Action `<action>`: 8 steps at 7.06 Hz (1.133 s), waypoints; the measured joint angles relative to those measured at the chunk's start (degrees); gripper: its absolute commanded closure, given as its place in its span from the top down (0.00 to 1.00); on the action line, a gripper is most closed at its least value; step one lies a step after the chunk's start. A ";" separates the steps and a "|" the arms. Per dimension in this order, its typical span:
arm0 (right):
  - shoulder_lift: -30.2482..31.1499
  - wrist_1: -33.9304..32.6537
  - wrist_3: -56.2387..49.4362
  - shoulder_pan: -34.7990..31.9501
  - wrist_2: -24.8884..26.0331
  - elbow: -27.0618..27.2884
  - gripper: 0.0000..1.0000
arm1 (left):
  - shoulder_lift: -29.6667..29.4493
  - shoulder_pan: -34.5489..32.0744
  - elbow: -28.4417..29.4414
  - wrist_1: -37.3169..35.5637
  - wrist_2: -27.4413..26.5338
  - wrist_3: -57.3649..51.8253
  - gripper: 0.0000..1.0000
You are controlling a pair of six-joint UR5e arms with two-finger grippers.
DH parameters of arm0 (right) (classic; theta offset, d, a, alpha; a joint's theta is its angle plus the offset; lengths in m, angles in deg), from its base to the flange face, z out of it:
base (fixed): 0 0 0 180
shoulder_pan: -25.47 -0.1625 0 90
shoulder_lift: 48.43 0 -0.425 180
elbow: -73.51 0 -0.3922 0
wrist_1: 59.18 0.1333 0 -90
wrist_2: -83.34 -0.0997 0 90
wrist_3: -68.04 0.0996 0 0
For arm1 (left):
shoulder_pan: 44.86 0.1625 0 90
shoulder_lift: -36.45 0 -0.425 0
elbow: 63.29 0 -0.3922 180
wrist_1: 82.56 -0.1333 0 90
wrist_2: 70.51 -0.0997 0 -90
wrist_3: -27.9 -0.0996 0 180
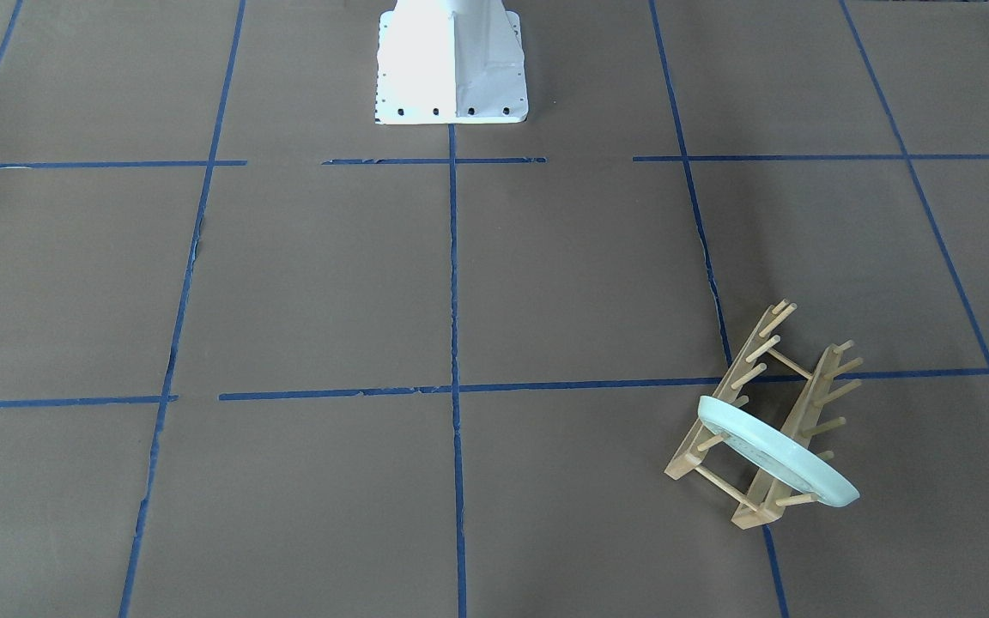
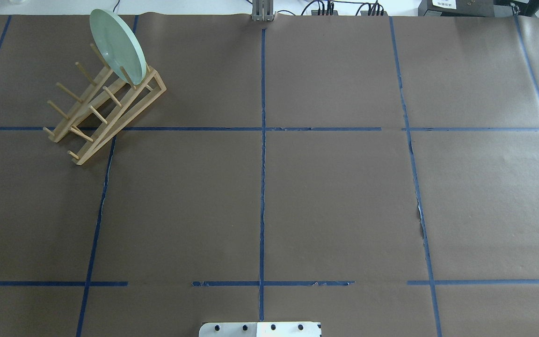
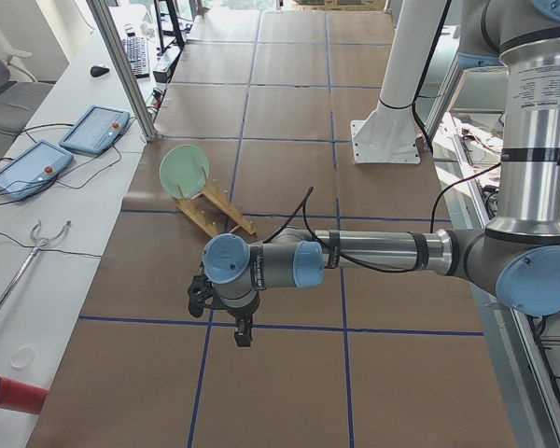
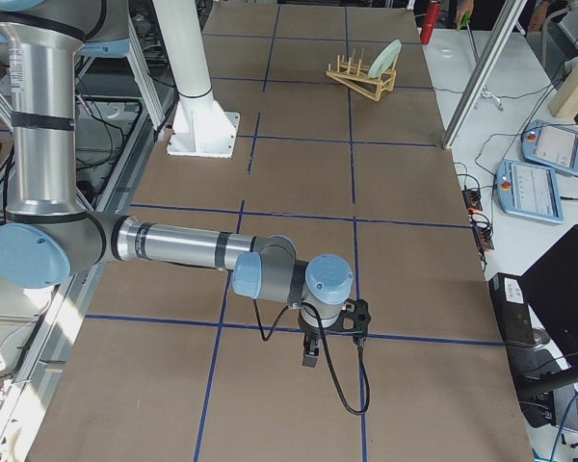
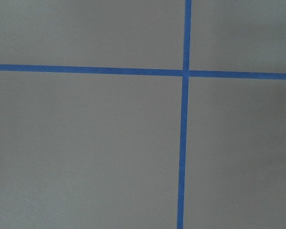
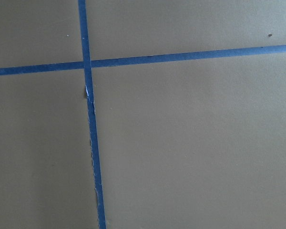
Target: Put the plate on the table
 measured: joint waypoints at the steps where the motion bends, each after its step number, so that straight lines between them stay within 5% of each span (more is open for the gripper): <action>1: 0.00 0.00 0.00 0.00 0.00 0.00 1.00 | 0.01 -0.07 -0.08 0.04 0.01 -0.01 1.00; 5: 0.00 0.00 0.00 0.00 0.00 0.00 1.00 | -4.69 0.10 -1.74 -0.04 0.45 0.42 1.00; 8: 0.00 0.00 0.00 0.00 0.00 0.00 1.00 | -10.83 1.42 -2.42 6.40 1.95 6.95 1.00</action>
